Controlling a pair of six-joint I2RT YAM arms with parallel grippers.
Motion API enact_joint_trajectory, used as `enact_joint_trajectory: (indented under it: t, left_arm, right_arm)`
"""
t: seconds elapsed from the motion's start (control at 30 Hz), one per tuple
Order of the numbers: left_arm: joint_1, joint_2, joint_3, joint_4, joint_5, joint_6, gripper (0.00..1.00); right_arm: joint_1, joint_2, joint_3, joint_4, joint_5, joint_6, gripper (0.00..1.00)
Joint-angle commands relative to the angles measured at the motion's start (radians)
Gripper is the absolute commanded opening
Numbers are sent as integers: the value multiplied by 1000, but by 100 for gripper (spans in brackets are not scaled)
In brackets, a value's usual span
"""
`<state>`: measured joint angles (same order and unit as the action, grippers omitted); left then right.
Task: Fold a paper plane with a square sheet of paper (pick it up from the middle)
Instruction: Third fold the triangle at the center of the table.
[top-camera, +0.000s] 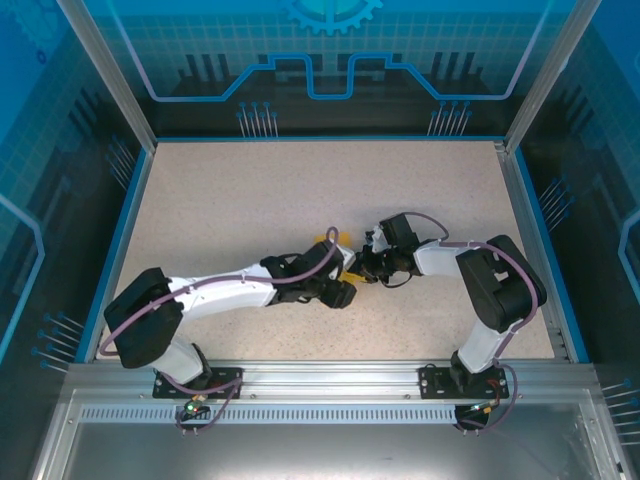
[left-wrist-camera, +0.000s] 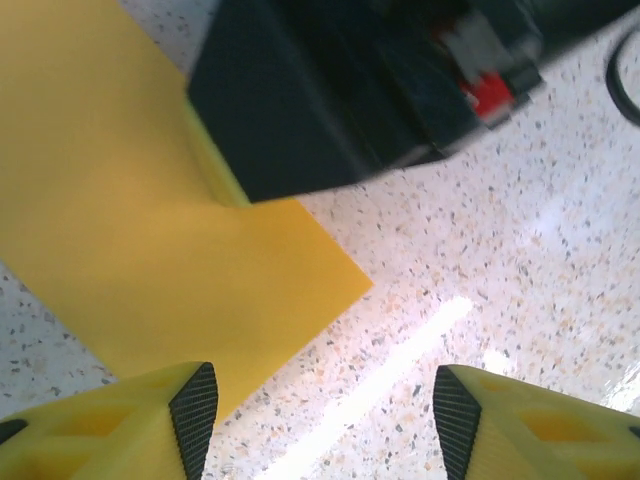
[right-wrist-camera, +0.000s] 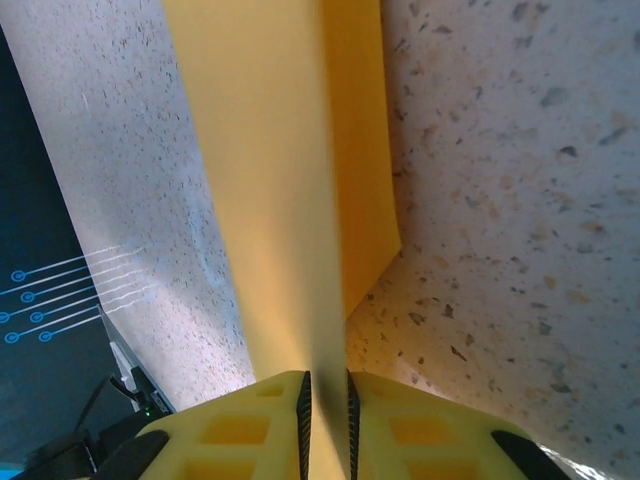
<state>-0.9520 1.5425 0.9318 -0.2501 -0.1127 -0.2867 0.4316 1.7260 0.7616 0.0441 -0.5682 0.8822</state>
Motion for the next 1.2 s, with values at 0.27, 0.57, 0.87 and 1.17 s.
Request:
enact_joint_trajectory:
  t: [0.27,0.57,0.87,1.17]
  left_arm:
    - [-129,145,93,-81,-267,84,66]
    - [-165,260,155,-95,-403,83,68]
    - [-175,283,184,-94,-489,51,53]
    - [-173,223,141,-69,-501,46,30]
  right_arm:
    - [-19,-8,44,-29,-62,9,18]
    - [-30,-4,37,-19,-76,20,19]
    - [-46,-3,29,-30,-77,16,20]
    - [-53,-1,17,-36,-63,9,20]
